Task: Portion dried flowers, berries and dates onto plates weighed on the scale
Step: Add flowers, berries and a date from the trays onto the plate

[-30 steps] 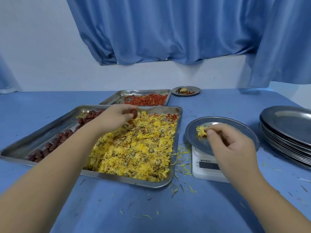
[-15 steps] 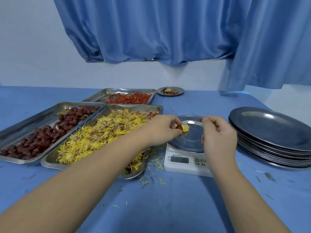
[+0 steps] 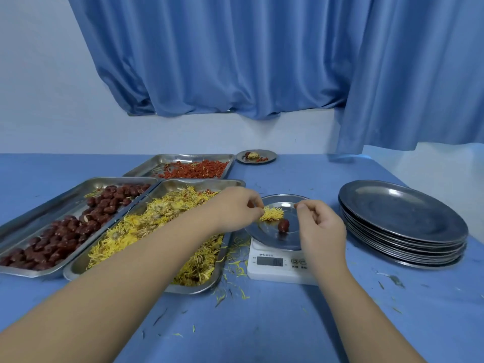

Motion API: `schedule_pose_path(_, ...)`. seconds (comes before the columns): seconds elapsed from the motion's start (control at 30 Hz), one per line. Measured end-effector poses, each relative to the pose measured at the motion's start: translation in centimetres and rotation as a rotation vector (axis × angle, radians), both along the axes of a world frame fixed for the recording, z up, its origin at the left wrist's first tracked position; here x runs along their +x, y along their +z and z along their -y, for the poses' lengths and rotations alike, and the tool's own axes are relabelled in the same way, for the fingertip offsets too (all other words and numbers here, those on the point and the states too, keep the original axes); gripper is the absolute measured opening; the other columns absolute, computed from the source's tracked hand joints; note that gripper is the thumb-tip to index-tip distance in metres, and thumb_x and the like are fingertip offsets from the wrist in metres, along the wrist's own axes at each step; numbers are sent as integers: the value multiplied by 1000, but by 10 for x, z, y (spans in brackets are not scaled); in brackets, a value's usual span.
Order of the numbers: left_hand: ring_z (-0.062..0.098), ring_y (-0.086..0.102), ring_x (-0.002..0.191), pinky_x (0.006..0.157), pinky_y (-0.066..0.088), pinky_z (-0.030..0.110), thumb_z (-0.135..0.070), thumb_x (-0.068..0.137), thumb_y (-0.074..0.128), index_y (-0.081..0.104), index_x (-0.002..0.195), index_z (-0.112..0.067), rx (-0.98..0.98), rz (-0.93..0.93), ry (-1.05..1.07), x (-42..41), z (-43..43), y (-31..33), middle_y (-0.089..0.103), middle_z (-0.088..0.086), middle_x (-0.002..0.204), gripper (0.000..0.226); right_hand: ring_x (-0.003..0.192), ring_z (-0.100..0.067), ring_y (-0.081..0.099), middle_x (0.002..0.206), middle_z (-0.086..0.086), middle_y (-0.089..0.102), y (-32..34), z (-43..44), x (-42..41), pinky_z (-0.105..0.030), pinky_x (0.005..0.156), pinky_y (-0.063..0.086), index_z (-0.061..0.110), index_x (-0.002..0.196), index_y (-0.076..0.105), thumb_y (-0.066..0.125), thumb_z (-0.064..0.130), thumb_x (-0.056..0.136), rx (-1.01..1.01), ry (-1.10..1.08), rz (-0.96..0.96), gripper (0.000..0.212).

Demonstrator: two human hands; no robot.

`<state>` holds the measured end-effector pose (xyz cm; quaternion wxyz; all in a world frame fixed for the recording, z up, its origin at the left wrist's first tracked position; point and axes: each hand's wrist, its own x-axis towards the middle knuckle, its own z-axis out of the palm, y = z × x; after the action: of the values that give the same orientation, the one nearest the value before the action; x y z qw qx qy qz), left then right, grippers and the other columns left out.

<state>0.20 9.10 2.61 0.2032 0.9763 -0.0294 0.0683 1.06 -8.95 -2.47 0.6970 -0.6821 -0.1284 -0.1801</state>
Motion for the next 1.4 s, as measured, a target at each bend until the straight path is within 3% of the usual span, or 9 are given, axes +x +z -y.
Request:
schedule_pose_path(0.1,9,59,99,84,48,27,-31,93,55,67,110,-27,-12,-3,14,-1,-14,5,64,-9,111,22,49,3,51,55,10,59,0,-3,-3,-6,47,36,17,71,65,53,15,92,10,5,18,24)
schedule_pose_path(0.3,5,62,74,58,44,19,-29,93,57,66,104,-31,-25,26,159,22,-63,16,67,-9,98,15,44,-14,38,48,-3,41,32,-18,23,-23,42,34,21,68,67,55,25,92,70,197,-91,28)
schedule_pose_path(0.53,13,66,74,57,51,25,-21,94,54,65,98,-25,-120,112,424,73,-145,21,66,-9,88,13,43,-8,53,49,3,58,86,-25,110,-22,46,44,17,67,65,62,26,84,-400,294,-30,20)
schedule_pose_path(0.63,8,59,75,46,45,6,-17,96,53,63,103,-23,-157,108,461,103,-176,13,61,-7,100,13,44,-8,54,53,3,62,75,-37,132,-27,52,47,9,70,63,61,27,83,-539,306,-72,23)
schedule_pose_path(0.77,32,65,95,78,59,47,-19,97,53,64,111,-19,-200,-6,474,143,-195,-2,62,4,111,18,45,-8,53,57,-2,64,62,-37,144,-31,57,49,7,70,64,62,29,83,-600,312,-67,26)
schedule_pose_path(0.87,25,59,109,99,46,42,-21,98,50,67,115,-14,29,-118,463,182,-199,-6,64,5,119,25,44,-7,54,54,1,62,62,-31,150,-27,53,48,10,70,67,61,29,84,-560,327,-91,24)
schedule_pose_path(0.97,21,54,98,89,41,35,-13,97,42,67,105,-11,147,-284,442,215,-194,-16,59,6,106,27,44,-9,54,51,3,60,65,-29,150,-23,48,46,13,69,68,60,26,84,-451,391,-163,22)
schedule_pose_path(1.13,26,53,120,105,40,42,-11,97,41,58,131,-15,254,-447,401,243,-180,-33,57,6,134,39,45,-10,54,51,3,59,68,-29,150,-20,47,45,14,69,69,60,27,85,-359,441,-185,22)
schedule_pose_path(1.4,20,58,80,75,49,35,-4,91,41,67,84,-21,319,-518,396,247,-169,-19,64,3,94,32,44,-6,55,52,4,60,65,-30,152,-17,46,45,15,70,69,59,29,86,-367,449,-179,23)
